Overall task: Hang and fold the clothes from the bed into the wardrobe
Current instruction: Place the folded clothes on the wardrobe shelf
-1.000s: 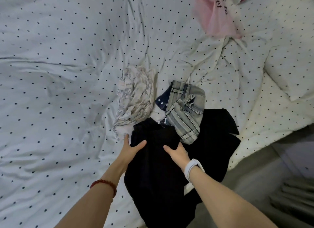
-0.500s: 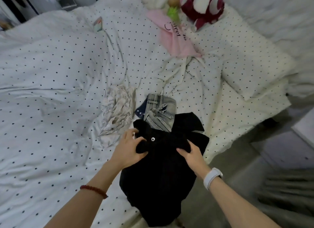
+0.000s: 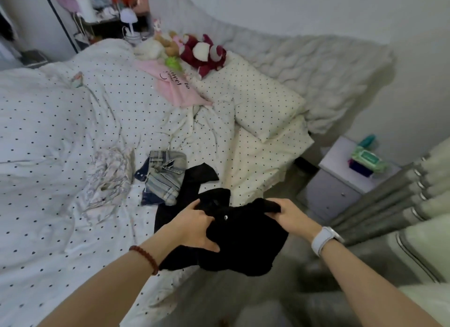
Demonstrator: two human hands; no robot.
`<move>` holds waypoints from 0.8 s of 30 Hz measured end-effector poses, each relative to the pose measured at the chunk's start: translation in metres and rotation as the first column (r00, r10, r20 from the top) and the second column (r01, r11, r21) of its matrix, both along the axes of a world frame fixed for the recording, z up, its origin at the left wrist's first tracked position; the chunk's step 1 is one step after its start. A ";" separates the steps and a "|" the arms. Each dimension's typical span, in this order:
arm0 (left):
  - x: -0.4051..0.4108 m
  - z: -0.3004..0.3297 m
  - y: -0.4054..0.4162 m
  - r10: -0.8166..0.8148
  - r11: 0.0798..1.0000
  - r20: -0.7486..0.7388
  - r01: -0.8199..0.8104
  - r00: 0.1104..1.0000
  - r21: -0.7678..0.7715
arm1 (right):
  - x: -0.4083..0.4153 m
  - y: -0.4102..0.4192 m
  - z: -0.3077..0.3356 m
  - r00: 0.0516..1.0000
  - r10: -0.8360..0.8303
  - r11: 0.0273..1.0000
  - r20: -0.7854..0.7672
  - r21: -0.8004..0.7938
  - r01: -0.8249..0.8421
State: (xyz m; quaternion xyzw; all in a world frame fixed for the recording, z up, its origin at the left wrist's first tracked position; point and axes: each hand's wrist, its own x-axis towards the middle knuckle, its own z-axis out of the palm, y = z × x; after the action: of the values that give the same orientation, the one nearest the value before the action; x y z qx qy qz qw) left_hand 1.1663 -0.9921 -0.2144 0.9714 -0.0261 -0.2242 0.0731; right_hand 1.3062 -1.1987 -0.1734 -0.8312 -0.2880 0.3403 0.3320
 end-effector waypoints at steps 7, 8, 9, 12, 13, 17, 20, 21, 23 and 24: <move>-0.075 0.041 0.009 0.056 0.981 0.208 -0.093 0.977 0.171 | -0.054 -0.008 0.034 0.907 -0.192 0.981 0.376 0.108 0.162; -0.087 0.048 0.014 0.068 0.975 0.227 -0.112 0.972 0.190 | -0.064 -0.004 0.040 0.897 -0.202 0.979 0.393 0.118 0.169; -0.104 0.053 0.019 0.081 0.972 0.246 -0.132 0.966 0.197 | -0.076 -0.001 0.048 0.906 -0.188 0.981 0.380 0.120 0.154; -0.182 0.068 0.027 0.110 0.982 0.350 -0.155 0.930 0.104 | -0.123 0.009 0.067 0.969 0.005 0.996 0.245 0.090 -0.028; -0.209 0.070 0.027 0.127 0.985 0.334 -0.159 0.934 0.069 | -0.138 0.011 0.071 0.971 0.091 0.994 0.221 0.034 -0.101; -0.333 0.076 0.017 0.249 0.962 0.163 -0.264 0.955 0.076 | -0.226 0.018 0.070 0.931 0.351 0.924 0.096 -0.196 -0.328; -0.407 0.082 0.010 0.415 0.900 0.102 -0.424 0.904 0.100 | -0.280 0.022 0.062 0.908 0.419 0.883 0.022 -0.242 -0.402; -0.442 0.087 0.006 0.468 0.870 0.130 -0.481 0.874 0.107 | -0.304 0.026 0.059 0.901 0.433 0.876 -0.007 -0.232 -0.423; -0.486 0.097 0.001 0.545 0.811 0.224 -0.576 0.808 0.107 | -0.335 0.036 0.063 0.905 0.422 0.891 -0.051 -0.162 -0.424; -0.505 0.102 -0.001 0.575 0.779 0.286 -0.620 0.767 0.098 | -0.350 0.043 0.069 0.904 0.426 0.896 -0.047 -0.114 -0.429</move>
State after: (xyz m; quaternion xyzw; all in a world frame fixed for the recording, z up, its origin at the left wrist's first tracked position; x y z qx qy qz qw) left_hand 0.6608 -0.9934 -0.1122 0.9508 0.2979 -0.0716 0.0457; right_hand 0.9566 -1.1556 -0.1047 -0.7628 -0.4386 0.4305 0.2010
